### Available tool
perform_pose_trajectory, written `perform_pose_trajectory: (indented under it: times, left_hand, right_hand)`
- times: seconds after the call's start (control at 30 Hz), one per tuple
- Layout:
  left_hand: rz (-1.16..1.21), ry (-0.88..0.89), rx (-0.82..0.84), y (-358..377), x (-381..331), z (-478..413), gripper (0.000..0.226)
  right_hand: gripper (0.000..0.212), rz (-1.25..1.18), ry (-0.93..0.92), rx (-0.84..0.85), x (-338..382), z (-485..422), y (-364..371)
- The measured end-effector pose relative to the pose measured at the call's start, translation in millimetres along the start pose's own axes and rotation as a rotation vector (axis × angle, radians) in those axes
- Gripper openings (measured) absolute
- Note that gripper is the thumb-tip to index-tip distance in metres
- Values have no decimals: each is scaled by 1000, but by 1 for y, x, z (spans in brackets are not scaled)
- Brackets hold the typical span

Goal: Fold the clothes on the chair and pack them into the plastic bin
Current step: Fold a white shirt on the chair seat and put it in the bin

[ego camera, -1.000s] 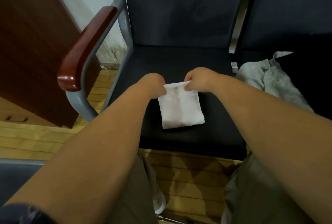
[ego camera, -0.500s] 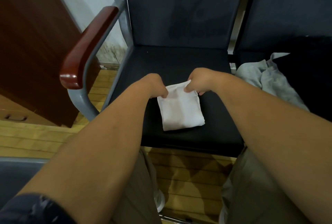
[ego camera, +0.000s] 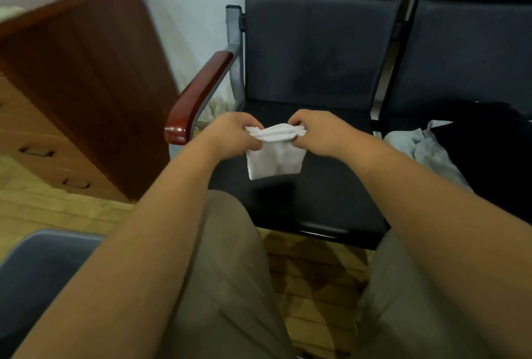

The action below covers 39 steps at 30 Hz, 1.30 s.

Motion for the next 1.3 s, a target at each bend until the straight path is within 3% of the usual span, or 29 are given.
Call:
perform_pose_trajectory:
  times: [0.1,0.27,0.4,0.6,0.87,1.13,1.2,1.3]
  left_hand:
    - [8,-12,-137,-45,22,45,24]
    - [93,-123,-400,-105,98,136,19]
    - [119,-264,-498,-129,181,201,19]
    - [249,-537,-580,-129,293,279,31]
    - [382,-731,-629,-97,389,332,28]
    - [456,-823,-575,-76,444,339,29]
    - [482,-833,-574,-79,457,338,29]
    - [468,-861,-723,-95,479,336,36]
  right_hand:
    - [16,39,-96,15,58,0,3]
    - [14,115,-348,98,172,2,40]
    - [18,198,-519,214,260,5,103]
    - [33,229,-578,376,348,1,225]
    - [31,247,-552,512,394,-1,347]
    - [29,393,-555,663,409,-18,406]
    - [28,340,-551,657,416,-26,416]
    - [46,126,-534,581,431,-42,427]
Point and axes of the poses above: each hand's wrist, its own z-axis away from the middle knuckle, its own y-axis out of the palm, x = y × z, the point moved 6 cm from there along -z, towards the middle knuckle, and after that the axes turned 1 degree about z, right-handed, at the moved point
